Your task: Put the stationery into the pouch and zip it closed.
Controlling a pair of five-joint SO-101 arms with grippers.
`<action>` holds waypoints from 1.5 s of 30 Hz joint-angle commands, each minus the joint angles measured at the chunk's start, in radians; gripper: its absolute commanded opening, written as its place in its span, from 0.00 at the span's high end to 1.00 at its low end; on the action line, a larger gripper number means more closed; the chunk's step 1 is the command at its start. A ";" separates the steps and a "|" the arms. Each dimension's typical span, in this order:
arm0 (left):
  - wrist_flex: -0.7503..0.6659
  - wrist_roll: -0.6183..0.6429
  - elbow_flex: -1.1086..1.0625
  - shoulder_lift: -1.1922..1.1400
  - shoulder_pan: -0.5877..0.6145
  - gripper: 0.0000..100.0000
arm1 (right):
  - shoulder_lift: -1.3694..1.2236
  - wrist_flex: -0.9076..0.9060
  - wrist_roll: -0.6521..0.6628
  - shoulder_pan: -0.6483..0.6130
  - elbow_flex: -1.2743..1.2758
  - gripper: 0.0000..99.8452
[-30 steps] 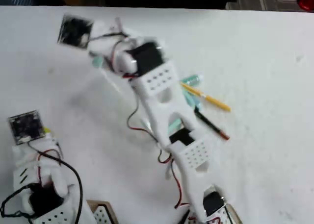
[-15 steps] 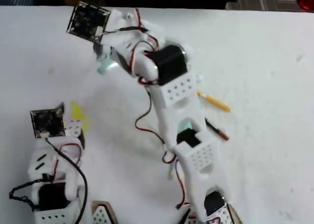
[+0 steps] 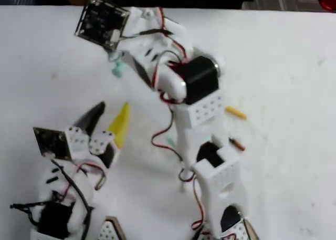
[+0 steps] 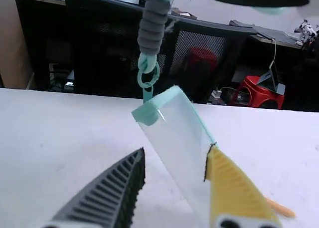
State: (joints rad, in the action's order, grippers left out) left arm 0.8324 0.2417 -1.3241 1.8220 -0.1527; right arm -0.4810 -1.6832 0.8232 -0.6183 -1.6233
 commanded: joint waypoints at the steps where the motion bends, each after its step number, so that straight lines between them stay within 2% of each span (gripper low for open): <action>1: -0.066 0.014 0.031 -0.008 -0.025 0.79 | 0.096 -0.015 -0.009 0.010 -0.005 0.98; 7: -0.123 0.012 0.009 -0.030 -0.025 0.79 | 0.168 -0.031 -0.011 0.005 -0.005 0.98; 12: -0.212 0.014 0.006 -0.177 -0.044 0.78 | 0.243 -0.035 -0.114 -0.016 -0.005 0.98; 17: -0.253 0.018 0.052 -0.320 -0.087 0.78 | 0.291 -0.035 -0.121 -0.061 -0.003 0.98; 22: -0.298 0.014 0.144 -0.426 -0.077 0.78 | 0.294 -0.035 -0.121 -0.096 -0.002 0.98; 30: -0.407 0.014 0.178 -0.591 0.097 0.78 | 0.303 -0.035 -0.121 -0.096 -0.003 0.98; 37: -0.427 0.011 0.180 -0.624 0.243 0.77 | 0.297 -0.035 -0.140 -0.104 -0.003 0.98; 41: -0.453 0.011 0.180 -0.627 0.269 0.73 | 0.302 -0.035 -0.224 -0.122 -0.003 0.98; 45: -0.462 0.011 0.181 -0.627 0.263 0.73 | 0.303 -0.042 -0.242 -0.179 -0.002 0.98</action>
State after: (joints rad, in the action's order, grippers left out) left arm 0.4150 0.2463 -1.2091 1.2022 0.1036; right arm -0.2263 -1.7001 0.5992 -0.7564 -1.6233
